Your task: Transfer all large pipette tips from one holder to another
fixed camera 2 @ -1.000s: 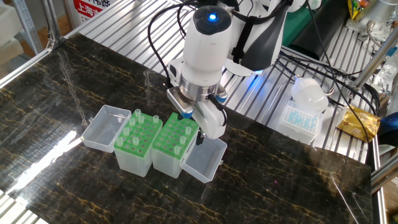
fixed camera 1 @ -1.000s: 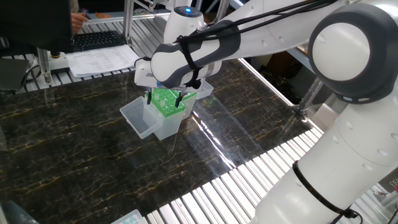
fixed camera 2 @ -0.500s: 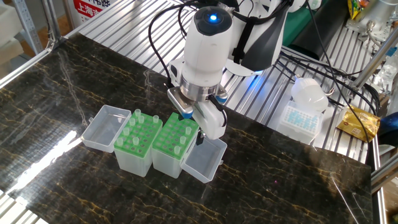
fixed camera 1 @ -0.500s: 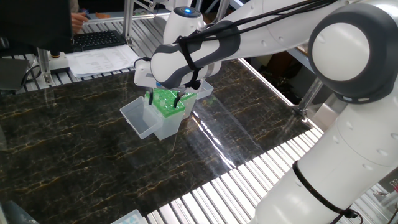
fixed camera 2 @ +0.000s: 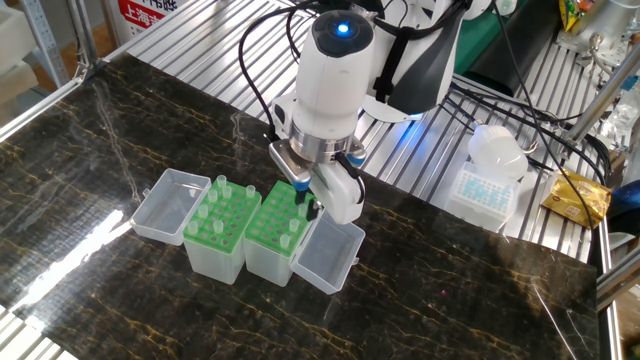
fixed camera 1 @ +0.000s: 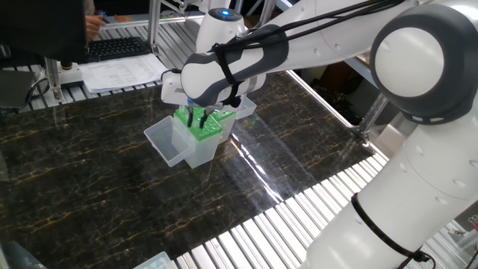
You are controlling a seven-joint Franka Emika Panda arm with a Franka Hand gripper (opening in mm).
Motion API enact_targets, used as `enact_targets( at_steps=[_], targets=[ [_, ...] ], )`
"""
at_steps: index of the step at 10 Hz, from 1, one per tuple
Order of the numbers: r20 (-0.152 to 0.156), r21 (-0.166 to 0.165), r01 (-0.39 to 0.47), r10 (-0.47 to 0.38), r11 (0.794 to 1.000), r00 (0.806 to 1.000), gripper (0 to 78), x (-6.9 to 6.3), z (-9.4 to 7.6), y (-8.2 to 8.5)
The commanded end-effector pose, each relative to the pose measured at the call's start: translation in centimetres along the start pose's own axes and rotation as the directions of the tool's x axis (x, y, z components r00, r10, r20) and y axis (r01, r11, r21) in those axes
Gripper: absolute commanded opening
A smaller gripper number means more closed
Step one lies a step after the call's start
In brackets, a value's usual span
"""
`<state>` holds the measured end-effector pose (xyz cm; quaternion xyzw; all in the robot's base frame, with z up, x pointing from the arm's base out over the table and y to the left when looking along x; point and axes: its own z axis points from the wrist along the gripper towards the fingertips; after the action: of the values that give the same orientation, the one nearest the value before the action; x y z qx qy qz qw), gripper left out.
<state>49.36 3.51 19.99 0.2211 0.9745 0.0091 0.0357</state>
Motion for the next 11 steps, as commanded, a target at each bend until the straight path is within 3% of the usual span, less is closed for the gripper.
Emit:
enact_targets(
  at_steps=[1,8,9,11],
  targets=[
    [0.002,0.0,-0.009,0.009,1.0,1.0,1.2,0.0,0.0,0.1],
    [0.002,0.0,-0.009,0.009,1.0,1.0,1.2,0.0,0.0,0.1],
    [0.002,0.01,-0.029,0.029,1.0,1.0,1.2,1.0,-1.3,0.4],
    [-0.004,0.013,-0.027,0.027,1.0,1.0,1.2,1.0,-1.8,0.4]
  ],
)
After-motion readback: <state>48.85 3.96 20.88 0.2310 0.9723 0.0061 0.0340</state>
